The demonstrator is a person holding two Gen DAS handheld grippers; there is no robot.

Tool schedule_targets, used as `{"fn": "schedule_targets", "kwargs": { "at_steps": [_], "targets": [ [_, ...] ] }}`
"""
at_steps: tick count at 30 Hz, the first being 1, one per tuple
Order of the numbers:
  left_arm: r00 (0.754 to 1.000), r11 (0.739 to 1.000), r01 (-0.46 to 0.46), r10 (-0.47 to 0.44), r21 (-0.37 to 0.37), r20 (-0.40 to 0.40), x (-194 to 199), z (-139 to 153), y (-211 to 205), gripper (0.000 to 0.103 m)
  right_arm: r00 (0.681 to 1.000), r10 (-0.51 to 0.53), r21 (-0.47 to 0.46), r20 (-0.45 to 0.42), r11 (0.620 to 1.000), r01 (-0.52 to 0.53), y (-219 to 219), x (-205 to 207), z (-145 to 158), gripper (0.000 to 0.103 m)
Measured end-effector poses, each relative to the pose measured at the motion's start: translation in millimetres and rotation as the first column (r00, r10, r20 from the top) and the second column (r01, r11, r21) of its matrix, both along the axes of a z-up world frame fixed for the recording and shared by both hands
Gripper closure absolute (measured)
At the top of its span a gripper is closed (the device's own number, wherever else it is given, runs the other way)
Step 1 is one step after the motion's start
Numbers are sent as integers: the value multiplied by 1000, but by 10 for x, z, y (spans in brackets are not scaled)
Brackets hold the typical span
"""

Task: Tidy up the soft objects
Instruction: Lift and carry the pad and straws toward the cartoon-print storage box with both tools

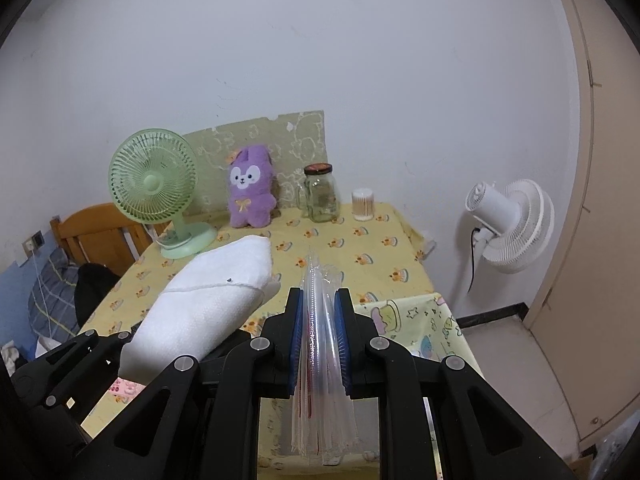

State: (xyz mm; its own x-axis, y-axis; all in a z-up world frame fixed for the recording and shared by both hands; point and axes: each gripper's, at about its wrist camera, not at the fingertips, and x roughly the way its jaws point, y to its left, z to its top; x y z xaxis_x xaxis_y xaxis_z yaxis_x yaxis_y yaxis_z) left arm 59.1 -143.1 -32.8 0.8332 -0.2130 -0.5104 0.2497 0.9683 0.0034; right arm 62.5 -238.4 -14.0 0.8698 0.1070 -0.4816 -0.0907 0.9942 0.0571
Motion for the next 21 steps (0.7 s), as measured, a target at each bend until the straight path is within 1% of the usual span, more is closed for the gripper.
{"fn": "schedule_targets", "kwargs": {
  "at_steps": [11,15,21],
  "targets": [
    [997,1000,30,-30,3,-71,161,-216,-181,65,998,-27,-10,-50,1000,26,-231,151,-253,85],
    [994,999,46,-44,19,-103,216,-345,-278,64,996,-43,11,-80,999,44,-345,201,-394,85],
    [985,997,75,-72,14,-156,319,-514,-375,63,991,-58,20,-122,998,61,-448,299,-579,85]
  ]
}}
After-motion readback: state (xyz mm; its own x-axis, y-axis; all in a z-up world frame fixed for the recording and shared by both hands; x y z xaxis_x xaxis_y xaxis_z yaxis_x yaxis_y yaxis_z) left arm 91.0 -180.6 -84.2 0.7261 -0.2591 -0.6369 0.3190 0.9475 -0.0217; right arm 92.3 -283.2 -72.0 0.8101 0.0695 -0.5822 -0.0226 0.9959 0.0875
